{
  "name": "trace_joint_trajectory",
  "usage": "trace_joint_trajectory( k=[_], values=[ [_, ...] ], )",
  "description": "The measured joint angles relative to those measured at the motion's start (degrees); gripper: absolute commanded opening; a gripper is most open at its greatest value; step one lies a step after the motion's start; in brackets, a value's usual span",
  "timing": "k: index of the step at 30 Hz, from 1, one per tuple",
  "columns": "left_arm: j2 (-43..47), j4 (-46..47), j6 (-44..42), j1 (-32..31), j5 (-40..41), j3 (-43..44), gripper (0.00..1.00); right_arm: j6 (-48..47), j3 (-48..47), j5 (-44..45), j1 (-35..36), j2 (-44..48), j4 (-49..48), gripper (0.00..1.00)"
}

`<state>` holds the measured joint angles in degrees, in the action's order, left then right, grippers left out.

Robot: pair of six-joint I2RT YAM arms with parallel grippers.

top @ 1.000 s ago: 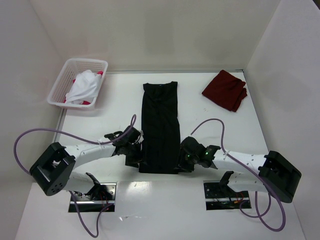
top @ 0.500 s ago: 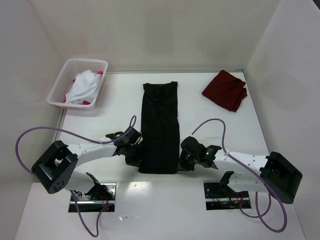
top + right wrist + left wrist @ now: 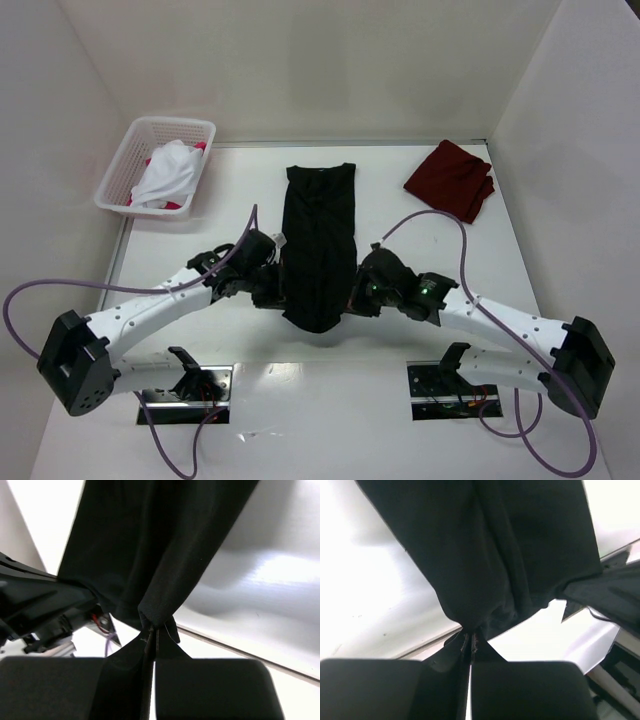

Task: Fold and stack the t-shirts
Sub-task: Fold the folded rectangular tshirt in 1/3 of the way

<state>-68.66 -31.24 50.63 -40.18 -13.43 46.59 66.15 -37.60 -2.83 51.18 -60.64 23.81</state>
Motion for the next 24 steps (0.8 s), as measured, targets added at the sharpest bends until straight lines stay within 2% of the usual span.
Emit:
trace_joint_trajectory(
  k=[4, 9, 20, 24],
  values=[
    [-1.4, -0.8, -2.7, 2.3, 0.7, 3.8, 0.00, -3.0, -2.5, 0.2, -6.3, 0.1, 0.3, 0.00],
    [-8.3, 0.0, -7.0, 6.3, 1.6, 7.9, 0.00, -7.5, -6.3, 1.0, -14.5, -2.8, 0.3, 0.00],
    [-26.9, 2.2, -16.0, 14.4, -0.2, 23.6, 0.00, -14.0, -16.0, 0.6, -19.8, -19.7, -5.6, 0.02],
    [-33.0, 2.8, -18.2, 17.2, -1.9, 29.8, 0.04, -15.2, -17.8, 0.0, -22.9, -24.4, -8.0, 0.06]
  ],
)
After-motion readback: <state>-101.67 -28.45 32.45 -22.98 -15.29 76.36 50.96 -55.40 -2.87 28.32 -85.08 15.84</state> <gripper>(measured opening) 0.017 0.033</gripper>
